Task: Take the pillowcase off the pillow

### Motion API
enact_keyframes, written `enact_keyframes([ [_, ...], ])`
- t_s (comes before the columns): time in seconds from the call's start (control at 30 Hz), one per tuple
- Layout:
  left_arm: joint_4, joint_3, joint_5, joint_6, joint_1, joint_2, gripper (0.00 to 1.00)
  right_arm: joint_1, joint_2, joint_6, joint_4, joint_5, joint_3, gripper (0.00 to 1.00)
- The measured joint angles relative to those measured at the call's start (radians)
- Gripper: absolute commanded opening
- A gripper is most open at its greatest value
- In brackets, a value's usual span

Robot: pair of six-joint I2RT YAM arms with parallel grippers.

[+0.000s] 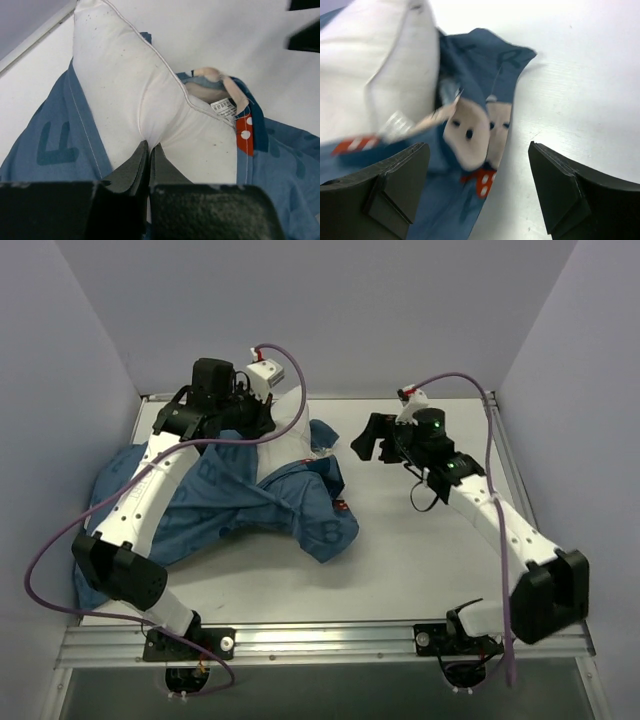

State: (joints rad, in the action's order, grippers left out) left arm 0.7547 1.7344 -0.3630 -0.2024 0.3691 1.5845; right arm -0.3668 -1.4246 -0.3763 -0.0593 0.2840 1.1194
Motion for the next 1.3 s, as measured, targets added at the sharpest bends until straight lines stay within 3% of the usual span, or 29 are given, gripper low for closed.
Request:
enact_keyframes([
  [0.2, -0.001, 0.082, 0.056, 0.013, -0.016, 0.051, 0.02, -0.141, 0.269, 0.022, -0.036, 0.037, -0.165, 0.85],
  [0.4, 0.001, 0.112, 0.079, 0.012, -0.018, 0.056, 0.02, -0.332, 0.275, 0.010, -0.057, 0.021, -0.281, 0.90],
  [0.47, 0.003, 0.114, 0.079, 0.012, -0.018, 0.056, 0.02, -0.359, 0.245, 0.014, -0.060, -0.008, -0.284, 0.86],
  [0.5, 0.004, 0.114, 0.079, 0.012, -0.018, 0.056, 0.02, -0.360, 0.226, 0.018, -0.070, -0.026, -0.284, 0.78],
  [0.53, 0.005, 0.114, 0.079, 0.012, -0.018, 0.056, 0.02, -0.359, 0.203, 0.022, -0.084, -0.043, -0.284, 0.47],
  [0.57, 0.005, 0.114, 0.079, 0.012, -0.018, 0.056, 0.02, -0.354, 0.174, 0.032, -0.102, -0.055, -0.285, 0.27],
  [0.6, 0.006, 0.114, 0.079, 0.012, -0.019, 0.056, 0.02, -0.349, 0.150, 0.032, -0.118, -0.060, -0.286, 0.00],
  [0.83, 0.014, 0.175, 0.014, 0.089, -0.124, 0.073, 0.02, -0.311, 0.141, -0.034, -0.258, -0.047, -0.423, 0.00],
  [0.97, 0.012, 0.254, -0.003, 0.143, -0.217, 0.097, 0.02, -0.206, 0.198, -0.105, -0.384, 0.003, -0.567, 0.00],
  [1.13, 0.031, 0.290, -0.005, 0.146, -0.218, 0.099, 0.02, -0.162, 0.208, -0.170, -0.521, 0.048, -0.658, 0.00],
  [1.3, 0.076, 0.324, -0.014, 0.149, -0.221, 0.102, 0.02, -0.141, 0.097, -0.218, -0.625, 0.111, -0.673, 0.00],
])
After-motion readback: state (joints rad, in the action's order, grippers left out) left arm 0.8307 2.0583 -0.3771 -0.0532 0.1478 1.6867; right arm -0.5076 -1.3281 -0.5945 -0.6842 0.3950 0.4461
